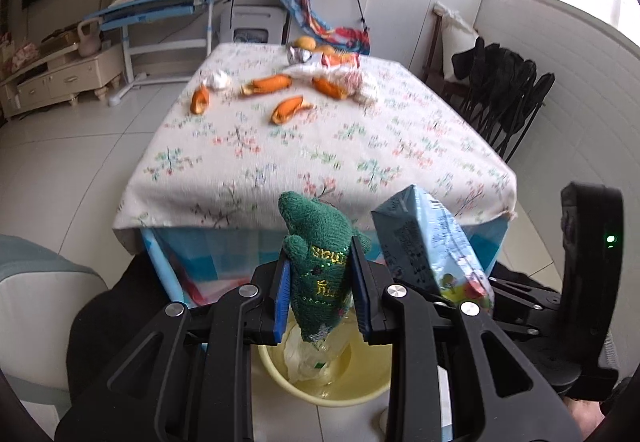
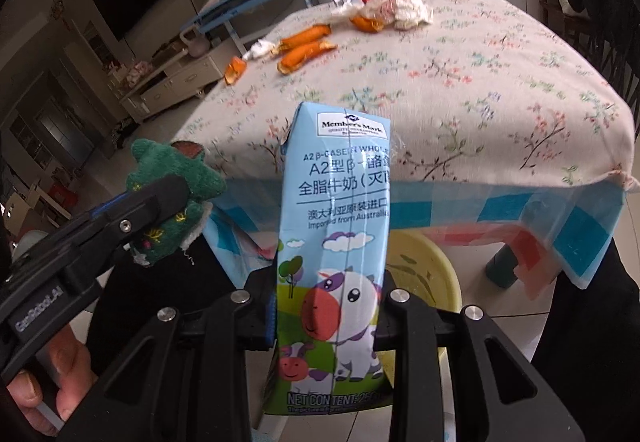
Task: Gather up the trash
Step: 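Carry carton and toy over the yellow basin and open both grippers, then move both tools back over the table toward the orange peels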
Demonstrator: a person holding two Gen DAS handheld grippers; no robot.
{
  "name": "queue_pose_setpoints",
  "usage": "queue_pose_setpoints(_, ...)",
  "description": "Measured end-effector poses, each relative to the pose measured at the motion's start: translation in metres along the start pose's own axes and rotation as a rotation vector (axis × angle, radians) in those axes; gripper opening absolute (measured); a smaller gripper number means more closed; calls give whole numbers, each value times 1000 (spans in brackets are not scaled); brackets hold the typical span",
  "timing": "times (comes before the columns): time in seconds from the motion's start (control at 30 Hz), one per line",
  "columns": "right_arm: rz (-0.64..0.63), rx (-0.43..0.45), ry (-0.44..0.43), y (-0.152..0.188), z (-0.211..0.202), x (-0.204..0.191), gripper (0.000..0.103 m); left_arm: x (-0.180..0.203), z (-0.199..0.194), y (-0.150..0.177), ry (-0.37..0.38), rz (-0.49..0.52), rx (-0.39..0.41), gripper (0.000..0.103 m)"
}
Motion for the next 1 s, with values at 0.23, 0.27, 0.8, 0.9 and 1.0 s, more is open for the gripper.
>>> queue_pose_setpoints(0.23,-52,-48,54,19,25,1,53,-7,22,9,-30,1,-40,26)
queue_pose_setpoints(0.27,-52,-50,62,19,25,3,54,-8,26,11,-37,5,-49,27)
queue_pose_setpoints(0.8,78,11,147,20,6,56,65,-5,36,19,-93,60,-83,48)
queue_pose_setpoints(0.9,67,35,151,15,3,53,66,-9,28,13,-117,62,-49,50)
queue_pose_setpoints(1.0,61,60,159,9,0,48,66,-12,19,6,-143,69,-5,55)
Point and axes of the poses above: each gripper's, at about its wrist camera, not at the fingertips, and z roughly the way its jaws point, x to its right, y to its underside, the point moved 10 cm from there along z, roughly the way its jaws point, and after that the axes turned 14 degrees about y, right-handed, at the moved point
